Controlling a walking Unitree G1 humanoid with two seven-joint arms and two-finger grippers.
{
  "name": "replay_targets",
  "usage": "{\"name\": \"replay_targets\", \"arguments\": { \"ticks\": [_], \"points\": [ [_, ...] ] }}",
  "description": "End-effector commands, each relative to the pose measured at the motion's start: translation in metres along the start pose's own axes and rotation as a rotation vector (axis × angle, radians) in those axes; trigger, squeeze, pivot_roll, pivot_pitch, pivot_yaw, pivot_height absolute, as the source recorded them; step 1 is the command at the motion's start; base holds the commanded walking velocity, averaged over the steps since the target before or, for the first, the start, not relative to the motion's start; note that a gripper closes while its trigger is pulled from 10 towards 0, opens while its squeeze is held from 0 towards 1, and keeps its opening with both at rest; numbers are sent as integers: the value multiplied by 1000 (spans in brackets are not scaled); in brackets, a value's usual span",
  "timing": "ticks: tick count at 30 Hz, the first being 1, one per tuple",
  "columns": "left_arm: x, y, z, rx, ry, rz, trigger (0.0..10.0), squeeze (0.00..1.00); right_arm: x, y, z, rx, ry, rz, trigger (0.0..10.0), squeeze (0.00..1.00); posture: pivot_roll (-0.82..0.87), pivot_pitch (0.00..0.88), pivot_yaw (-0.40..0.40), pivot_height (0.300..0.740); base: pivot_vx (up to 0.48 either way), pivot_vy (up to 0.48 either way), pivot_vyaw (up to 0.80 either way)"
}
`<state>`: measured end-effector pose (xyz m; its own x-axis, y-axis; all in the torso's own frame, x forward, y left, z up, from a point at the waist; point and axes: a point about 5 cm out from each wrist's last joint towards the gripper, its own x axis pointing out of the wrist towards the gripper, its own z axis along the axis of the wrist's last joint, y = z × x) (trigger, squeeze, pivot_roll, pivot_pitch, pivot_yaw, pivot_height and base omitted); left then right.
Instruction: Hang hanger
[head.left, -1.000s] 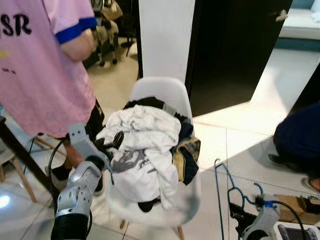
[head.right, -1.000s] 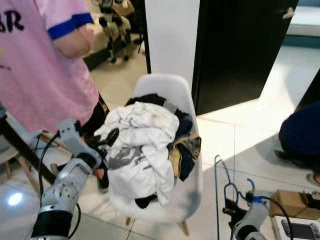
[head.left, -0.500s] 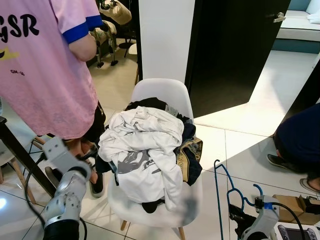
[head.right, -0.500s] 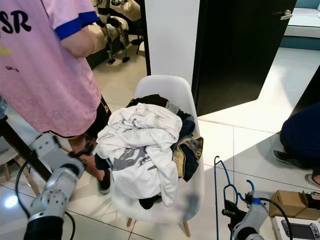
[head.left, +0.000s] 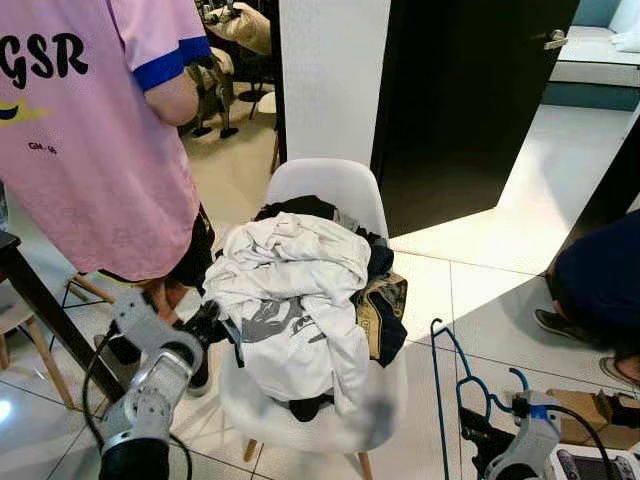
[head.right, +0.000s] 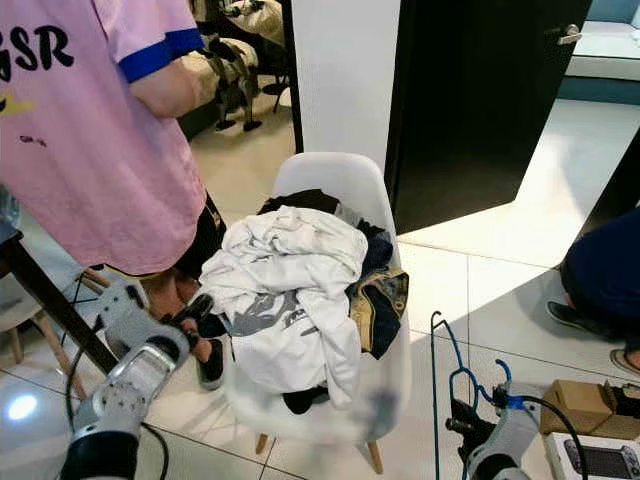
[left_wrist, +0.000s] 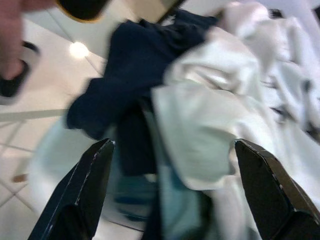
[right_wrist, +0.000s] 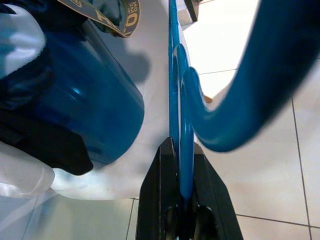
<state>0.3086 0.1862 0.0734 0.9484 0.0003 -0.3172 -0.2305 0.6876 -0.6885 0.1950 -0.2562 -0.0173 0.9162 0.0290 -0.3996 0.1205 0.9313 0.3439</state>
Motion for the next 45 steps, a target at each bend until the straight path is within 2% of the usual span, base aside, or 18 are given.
{"name": "replay_targets", "arguments": {
  "ticks": [1, 4, 10, 18, 19, 21, 22, 23, 24, 30, 31, 34, 36, 45],
  "points": [
    [0, -2, -5, -17, 29, -19, 10000, 0, -1, -1, 0, 9, -3, -4, 10000, 0, -40, 0, 20, 740, 0, 0, 0],
    [1, -14, -7, -29, 64, -101, 10000, 0, -1, -1, 1, 9, -4, -8, 10000, 0, -41, 0, 19, 740, 0, 0, 0],
    [3, -18, -9, -8, 110, -143, 10000, 0, 0, -1, 0, 10, -3, -10, 10000, 0, -45, 0, 18, 740, 0, 0, 0],
    [6, -21, -7, -3, 112, -181, 10000, 0, 1, 0, 0, 11, -4, -13, 10000, 0, -50, 0, 23, 740, 0, 0, 0],
    [6, -22, -7, -4, 114, -190, 7843, 0, 1, 0, 0, 12, -4, -14, 10000, 0, -51, 0, 23, 740, 0, 0, 0],
    [6, -22, -7, -4, 114, -190, 7843, 0, 1, 0, 0, 12, -4, -14, 10000, 0, -51, 0, 23, 740, 0, 0, 0],
    [8, -23, -6, -4, 114, -196, 4196, 0, 1, -1, 0, 12, -5, -16, 10000, 0, -53, 0, 25, 740, 0, 0, 0],
    [8, -23, -6, -4, 114, -196, 4196, 0, 1, -1, 0, 12, -5, -16, 10000, 0, -53, 0, 25, 740, 0, 0, 0],
    [9, -23, -5, -2, 114, -196, 3490, 0, 1, -1, 0, 13, -5, -18, 10000, 0, -53, 0, 25, 740, 0, 0, 0],
    [10, -18, -2, 9, 103, -163, 3451, 0, 1, -2, -1, 14, -2, -19, 10000, 0, -51, 0, 22, 740, 0, 0, 0],
    [10, -14, -1, 8, 95, -139, 2863, 0, 1, -2, -1, 14, -1, -18, 10000, 0, -51, 0, 22, 740, 0, 0, 0],
    [11, -11, 0, 12, 88, -121, 2314, 0, 1, -2, -1, 15, 1, -18, 10000, 0, -51, 0, 21, 740, 0, 0, 0],
    [11, -9, 2, 14, 81, -110, 706, 0, 0, -3, -2, 15, 3, -18, 10000, 0, -50, 0, 21, 740, 0, 0, 0],
    [13, -11, 9, 21, 61, -127, 667, 0, 0, -3, -2, 17, 2, -20, 10000, 0, -53, 0, 26, 740, 0, 0, 0]
  ]
}}
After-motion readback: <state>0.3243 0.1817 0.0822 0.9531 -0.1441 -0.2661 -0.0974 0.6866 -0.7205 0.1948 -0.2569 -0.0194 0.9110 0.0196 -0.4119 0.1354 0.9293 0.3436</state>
